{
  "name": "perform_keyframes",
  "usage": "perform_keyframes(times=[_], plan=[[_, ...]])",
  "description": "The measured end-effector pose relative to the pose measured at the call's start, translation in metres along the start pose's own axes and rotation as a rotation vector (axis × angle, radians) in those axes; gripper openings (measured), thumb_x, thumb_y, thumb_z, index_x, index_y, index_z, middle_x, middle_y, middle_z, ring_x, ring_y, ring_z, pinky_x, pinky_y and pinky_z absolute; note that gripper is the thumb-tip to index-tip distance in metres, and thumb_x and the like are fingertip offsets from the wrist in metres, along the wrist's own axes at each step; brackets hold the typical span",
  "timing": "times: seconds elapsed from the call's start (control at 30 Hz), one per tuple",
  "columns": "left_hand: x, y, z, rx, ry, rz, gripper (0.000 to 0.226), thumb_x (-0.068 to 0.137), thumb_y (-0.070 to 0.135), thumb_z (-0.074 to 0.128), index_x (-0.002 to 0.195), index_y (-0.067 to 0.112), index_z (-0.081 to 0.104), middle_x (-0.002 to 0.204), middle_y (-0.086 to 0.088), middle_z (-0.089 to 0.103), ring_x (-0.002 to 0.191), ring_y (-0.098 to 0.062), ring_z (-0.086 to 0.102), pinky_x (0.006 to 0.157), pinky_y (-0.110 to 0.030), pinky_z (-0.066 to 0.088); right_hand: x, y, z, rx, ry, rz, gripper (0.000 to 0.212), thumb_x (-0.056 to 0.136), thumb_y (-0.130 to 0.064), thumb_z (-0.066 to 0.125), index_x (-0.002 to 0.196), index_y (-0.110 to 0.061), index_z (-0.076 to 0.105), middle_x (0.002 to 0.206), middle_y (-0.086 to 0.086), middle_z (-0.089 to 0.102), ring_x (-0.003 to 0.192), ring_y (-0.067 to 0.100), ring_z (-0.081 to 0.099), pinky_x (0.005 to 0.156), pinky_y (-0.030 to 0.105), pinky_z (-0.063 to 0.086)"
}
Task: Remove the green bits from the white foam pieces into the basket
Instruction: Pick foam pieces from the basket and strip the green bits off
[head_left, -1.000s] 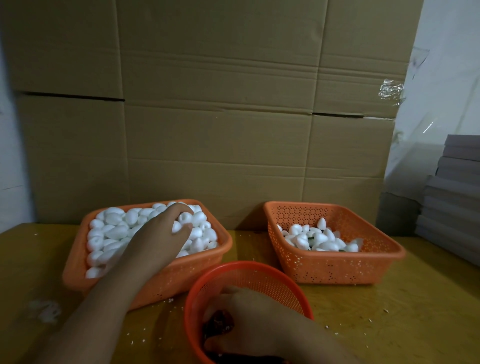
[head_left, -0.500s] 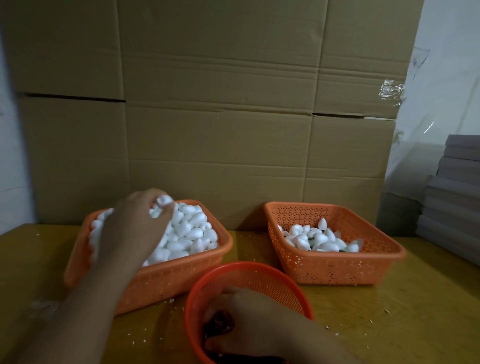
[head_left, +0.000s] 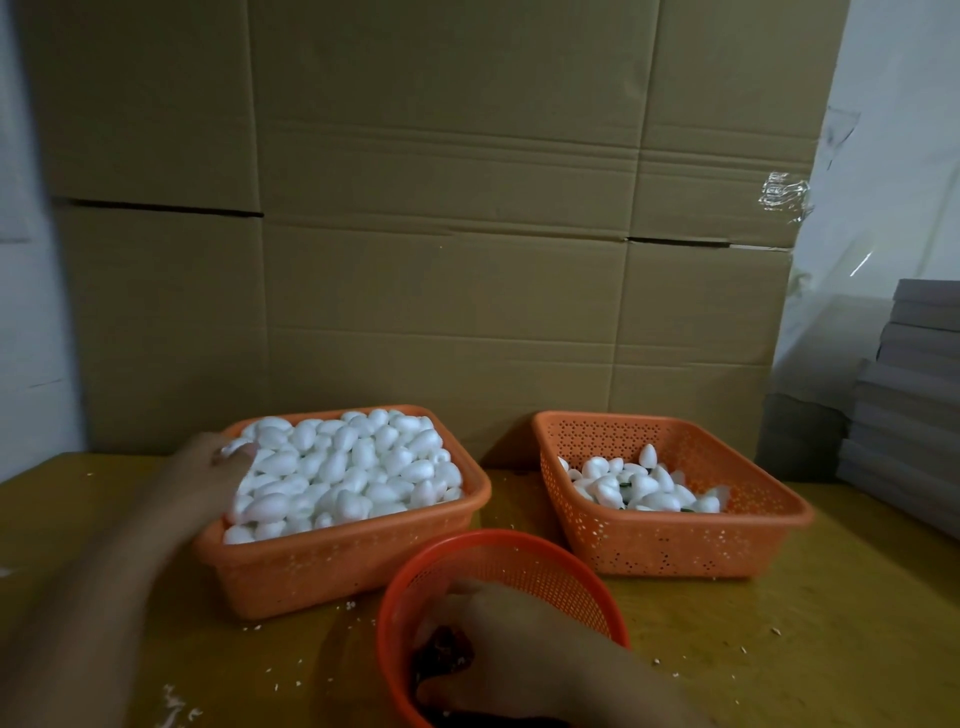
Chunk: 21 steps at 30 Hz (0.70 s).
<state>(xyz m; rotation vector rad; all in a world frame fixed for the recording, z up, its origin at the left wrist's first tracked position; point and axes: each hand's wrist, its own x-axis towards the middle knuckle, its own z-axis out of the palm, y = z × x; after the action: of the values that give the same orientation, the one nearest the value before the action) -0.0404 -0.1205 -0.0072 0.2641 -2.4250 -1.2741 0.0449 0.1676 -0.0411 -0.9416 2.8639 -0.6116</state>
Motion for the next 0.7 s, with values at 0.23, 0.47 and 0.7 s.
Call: perform_keyframes(times=[0.23,0.47,0.7], plan=[[-0.018,0.025,0.013,-0.128,0.001,0.078,0.017,0.098,0.027,0.057,0.109,0.016,0.062,0.11,-0.006,0.065,0.096,-0.021,0.057,0.082,-0.034,0.04,0.0,0.002,0.0,0.003,-0.005,-0.003,0.032,0.08,-0.041,0.071,0.11,-0.032,0.066,0.13,-0.016,0.052,0.124,0.007,0.047,0.107,0.033,0.04],[-0.074,0.103,0.039,-0.569,-0.183,0.305,0.011,0.094,0.023,0.062,0.096,0.025,0.072,0.094,0.013,0.074,0.08,-0.001,0.068,0.068,-0.019,0.054,0.0,0.003,0.0,0.022,-0.001,-0.012,0.031,0.079,-0.041,0.072,0.108,-0.03,0.066,0.129,-0.017,0.052,0.122,0.005,0.048,0.106,0.032,0.041],[-0.124,0.105,0.113,-0.853,-0.645,0.066,0.023,0.1,0.023,0.049,0.114,0.019,0.067,0.087,-0.004,0.072,0.068,-0.013,0.063,0.063,-0.026,0.051,0.001,0.003,0.004,0.008,-0.042,0.023,0.026,0.085,-0.042,0.065,0.103,-0.024,0.064,0.106,0.001,0.065,0.099,0.022,0.061,0.08,0.03,0.048]])
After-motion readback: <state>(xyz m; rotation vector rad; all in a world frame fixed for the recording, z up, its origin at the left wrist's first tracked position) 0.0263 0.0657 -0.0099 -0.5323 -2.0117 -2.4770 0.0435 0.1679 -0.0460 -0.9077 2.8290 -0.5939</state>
